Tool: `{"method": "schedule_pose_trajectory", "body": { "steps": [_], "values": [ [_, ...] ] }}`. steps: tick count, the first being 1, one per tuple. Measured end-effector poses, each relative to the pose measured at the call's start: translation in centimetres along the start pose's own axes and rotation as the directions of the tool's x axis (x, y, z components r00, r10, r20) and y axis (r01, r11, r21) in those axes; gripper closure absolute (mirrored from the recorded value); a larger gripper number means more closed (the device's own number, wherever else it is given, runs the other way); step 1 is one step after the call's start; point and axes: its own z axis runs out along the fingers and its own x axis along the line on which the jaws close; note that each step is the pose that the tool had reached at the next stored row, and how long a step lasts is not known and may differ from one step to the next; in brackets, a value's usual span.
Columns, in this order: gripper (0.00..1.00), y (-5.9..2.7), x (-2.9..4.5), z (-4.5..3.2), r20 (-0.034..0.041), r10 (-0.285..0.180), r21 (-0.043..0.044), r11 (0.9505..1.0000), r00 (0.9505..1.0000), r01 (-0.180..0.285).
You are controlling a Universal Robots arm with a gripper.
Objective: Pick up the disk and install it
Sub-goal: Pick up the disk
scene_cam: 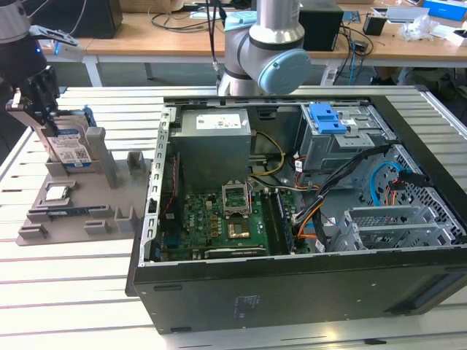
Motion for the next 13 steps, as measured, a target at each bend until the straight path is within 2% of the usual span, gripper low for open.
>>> {"method": "schedule_pose_trajectory", "body": {
  "steps": [9,13],
  "values": [
    [0.58,0.1,0.01,0.25,-0.0005,-0.003,-0.0002,1.0,1.0,0.003],
    [0.63,0.09,0.01,0.26,-0.0005,-0.003,-0.0001,1.0,1.0,0.003]
  ]
}}
